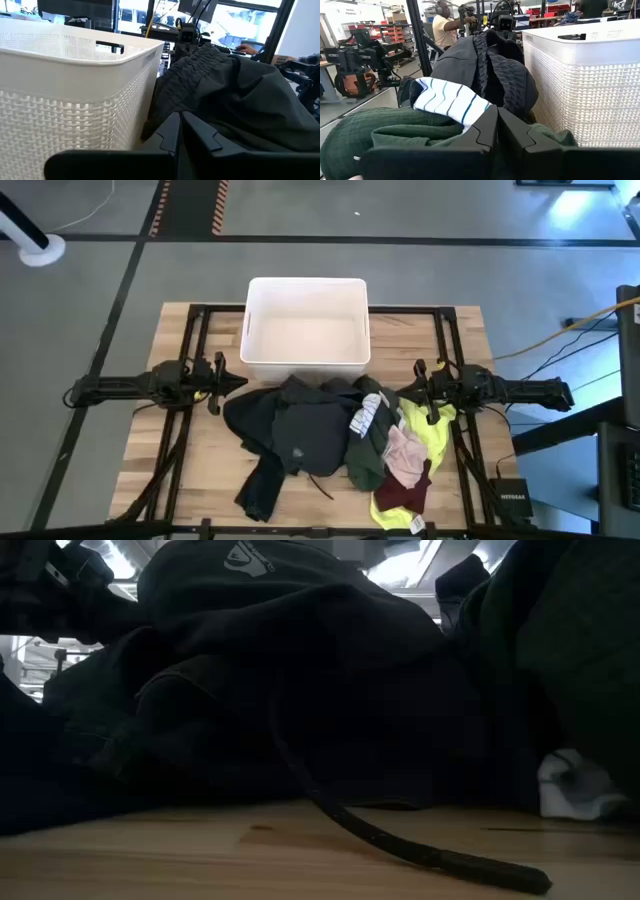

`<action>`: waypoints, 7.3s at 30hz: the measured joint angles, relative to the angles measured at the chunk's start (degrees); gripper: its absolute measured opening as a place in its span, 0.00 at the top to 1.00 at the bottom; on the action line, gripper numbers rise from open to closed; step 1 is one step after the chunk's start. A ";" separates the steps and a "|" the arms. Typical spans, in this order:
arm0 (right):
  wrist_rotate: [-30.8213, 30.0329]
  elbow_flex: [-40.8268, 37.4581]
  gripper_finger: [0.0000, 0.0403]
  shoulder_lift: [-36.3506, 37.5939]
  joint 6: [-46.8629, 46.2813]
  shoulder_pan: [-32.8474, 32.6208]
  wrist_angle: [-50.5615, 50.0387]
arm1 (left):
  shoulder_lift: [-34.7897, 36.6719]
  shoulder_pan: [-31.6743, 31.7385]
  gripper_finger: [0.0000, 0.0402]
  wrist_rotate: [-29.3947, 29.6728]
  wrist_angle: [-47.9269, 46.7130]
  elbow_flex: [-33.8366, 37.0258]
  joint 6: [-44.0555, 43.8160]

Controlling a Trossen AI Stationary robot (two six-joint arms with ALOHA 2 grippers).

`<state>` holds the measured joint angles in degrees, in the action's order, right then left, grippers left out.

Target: Sort clothes

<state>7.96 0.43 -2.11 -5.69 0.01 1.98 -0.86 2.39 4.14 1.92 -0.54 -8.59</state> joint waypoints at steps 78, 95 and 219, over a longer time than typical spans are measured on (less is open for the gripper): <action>-3.34 0.00 0.93 0.00 3.78 0.00 -0.37 | 0.02 0.06 0.97 0.05 0.00 -0.02 1.38; -8.42 0.02 0.93 0.02 -22.36 0.01 3.75 | -0.02 0.00 0.97 0.30 18.50 -0.02 5.91; -5.14 89.98 0.94 -90.16 4.71 -7.65 -40.63 | -24.74 -3.15 0.97 -5.38 24.23 -21.31 30.10</action>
<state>2.82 90.41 -92.27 -0.98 -7.64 -38.65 -25.61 -0.75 -1.23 26.15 -21.85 21.51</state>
